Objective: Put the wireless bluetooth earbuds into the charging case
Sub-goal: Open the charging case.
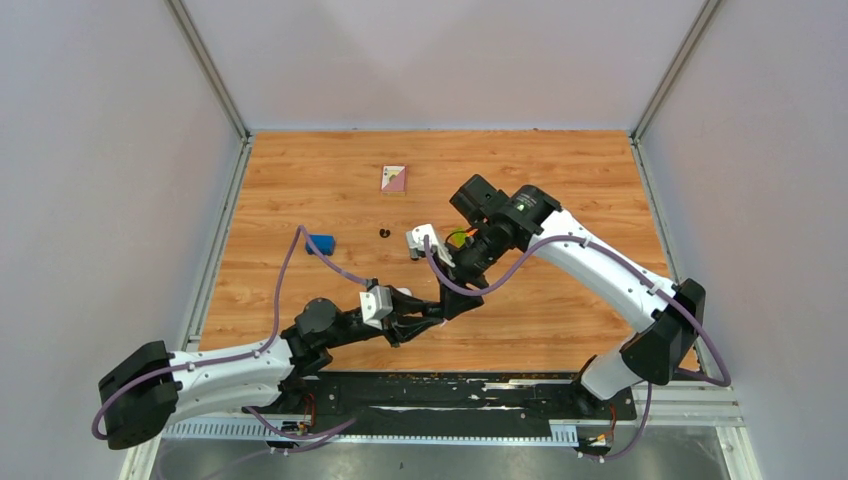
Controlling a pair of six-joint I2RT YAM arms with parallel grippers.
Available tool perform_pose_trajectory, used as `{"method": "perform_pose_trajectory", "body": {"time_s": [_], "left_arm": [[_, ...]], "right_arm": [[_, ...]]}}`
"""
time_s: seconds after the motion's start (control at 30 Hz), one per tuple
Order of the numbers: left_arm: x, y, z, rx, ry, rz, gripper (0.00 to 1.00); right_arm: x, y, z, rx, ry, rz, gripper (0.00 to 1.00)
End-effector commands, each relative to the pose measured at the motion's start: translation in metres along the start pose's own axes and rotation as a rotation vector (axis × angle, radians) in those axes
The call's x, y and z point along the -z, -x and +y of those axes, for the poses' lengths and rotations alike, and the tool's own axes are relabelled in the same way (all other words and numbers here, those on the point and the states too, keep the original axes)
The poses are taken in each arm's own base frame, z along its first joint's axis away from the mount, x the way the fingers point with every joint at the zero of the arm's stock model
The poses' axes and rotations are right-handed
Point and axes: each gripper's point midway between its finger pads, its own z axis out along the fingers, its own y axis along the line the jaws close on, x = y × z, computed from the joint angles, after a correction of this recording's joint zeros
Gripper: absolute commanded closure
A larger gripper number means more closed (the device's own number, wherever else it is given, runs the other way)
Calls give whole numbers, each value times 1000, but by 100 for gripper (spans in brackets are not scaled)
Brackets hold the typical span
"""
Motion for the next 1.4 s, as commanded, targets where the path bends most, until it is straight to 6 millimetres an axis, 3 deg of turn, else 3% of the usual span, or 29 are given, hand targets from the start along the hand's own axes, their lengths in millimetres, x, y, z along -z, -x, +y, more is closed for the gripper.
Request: {"method": "perform_pose_trajectory", "body": {"time_s": [0.0,0.1,0.2,0.37,0.6,1.1,1.37], "left_arm": [[-10,37,2,-12,7,-108,100],[-11,40,2,-4,11,-122,100],[-13,41,3,4,16,-120,99],[-11,34,6,25,37,-96,75],[-1,30,7,39,60,-91,64],[-10,31,0,70,9,-118,53],[-7,27,3,84,34,-88,51]], "right_arm": [[-2,2,-4,32,-21,-6,59],[-4,-3,-6,22,-29,4,62],[-4,-3,-7,27,-39,4,74],[3,3,-11,40,-73,1,85],[10,5,-14,37,-92,-18,86],[10,5,-20,4,-91,-31,87],[14,7,-20,2,-98,-44,87]]}}
